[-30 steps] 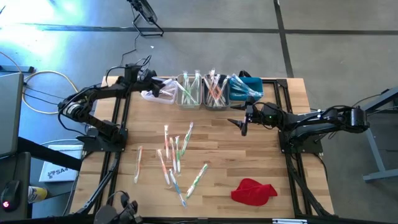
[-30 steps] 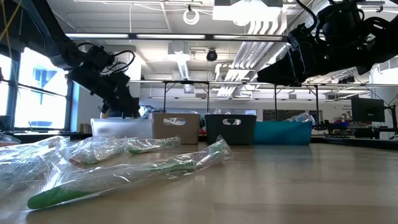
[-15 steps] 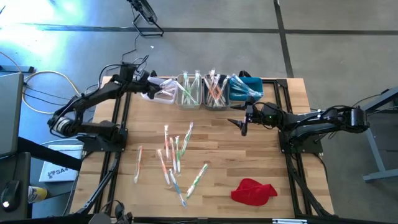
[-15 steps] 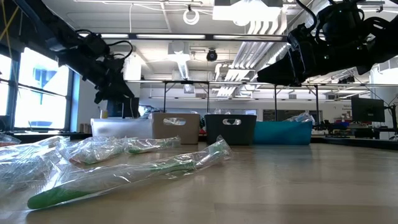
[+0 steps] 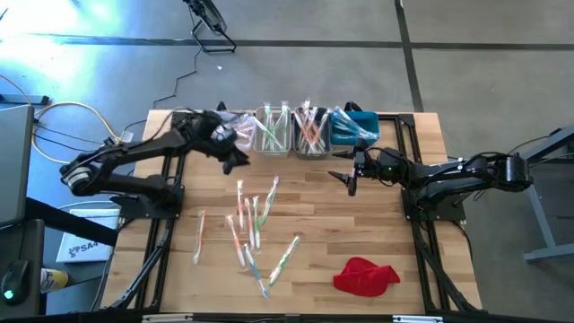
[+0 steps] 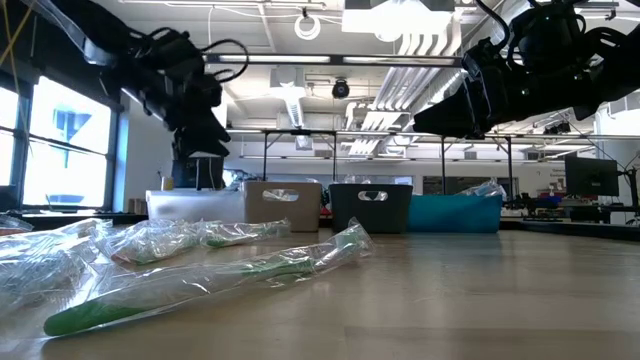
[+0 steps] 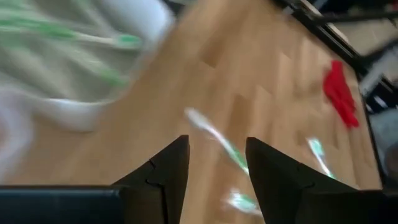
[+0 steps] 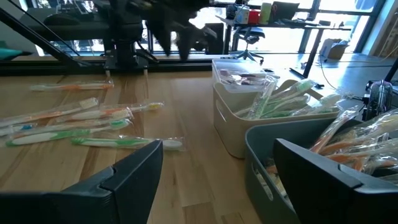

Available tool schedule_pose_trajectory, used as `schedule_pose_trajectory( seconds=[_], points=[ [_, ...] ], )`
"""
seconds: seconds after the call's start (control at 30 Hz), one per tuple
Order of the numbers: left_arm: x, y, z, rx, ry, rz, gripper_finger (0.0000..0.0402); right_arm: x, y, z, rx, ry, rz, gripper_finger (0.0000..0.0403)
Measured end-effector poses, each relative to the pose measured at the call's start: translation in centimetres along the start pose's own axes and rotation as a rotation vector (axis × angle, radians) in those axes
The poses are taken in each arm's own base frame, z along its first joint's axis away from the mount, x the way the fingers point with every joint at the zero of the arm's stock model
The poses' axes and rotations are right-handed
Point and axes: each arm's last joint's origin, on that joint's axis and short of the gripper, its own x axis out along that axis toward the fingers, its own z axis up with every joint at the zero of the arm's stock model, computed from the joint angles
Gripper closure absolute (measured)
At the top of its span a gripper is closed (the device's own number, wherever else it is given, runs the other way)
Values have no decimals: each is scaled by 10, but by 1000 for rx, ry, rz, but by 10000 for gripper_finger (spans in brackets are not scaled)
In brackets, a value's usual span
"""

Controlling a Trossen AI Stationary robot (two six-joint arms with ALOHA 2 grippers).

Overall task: Pick & Place Toothbrushes
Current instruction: Put the orange toothbrush into the dark green bin

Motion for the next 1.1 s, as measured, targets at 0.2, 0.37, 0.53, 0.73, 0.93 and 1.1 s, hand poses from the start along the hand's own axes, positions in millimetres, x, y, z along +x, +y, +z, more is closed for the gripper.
schedule_pose_trajectory(
  seconds=[0.2,0.37,0.53,0.73,0.93,1.1],
  points=[
    [22,-41,-3,62,-4,-28,245,0,0,0,2,0,0,105],
    [32,-68,-9,79,-10,-28,245,0,0,0,2,0,1,105],
    [38,-88,-19,87,3,-13,245,0,0,0,0,0,1,105],
    [41,-106,-29,40,32,-34,245,0,0,0,-1,1,1,105],
    [42,-115,-35,-50,59,-61,245,0,0,0,-12,1,-2,105],
    [42,-118,-39,-200,103,-70,245,0,0,0,-20,1,-2,105]
  ],
)
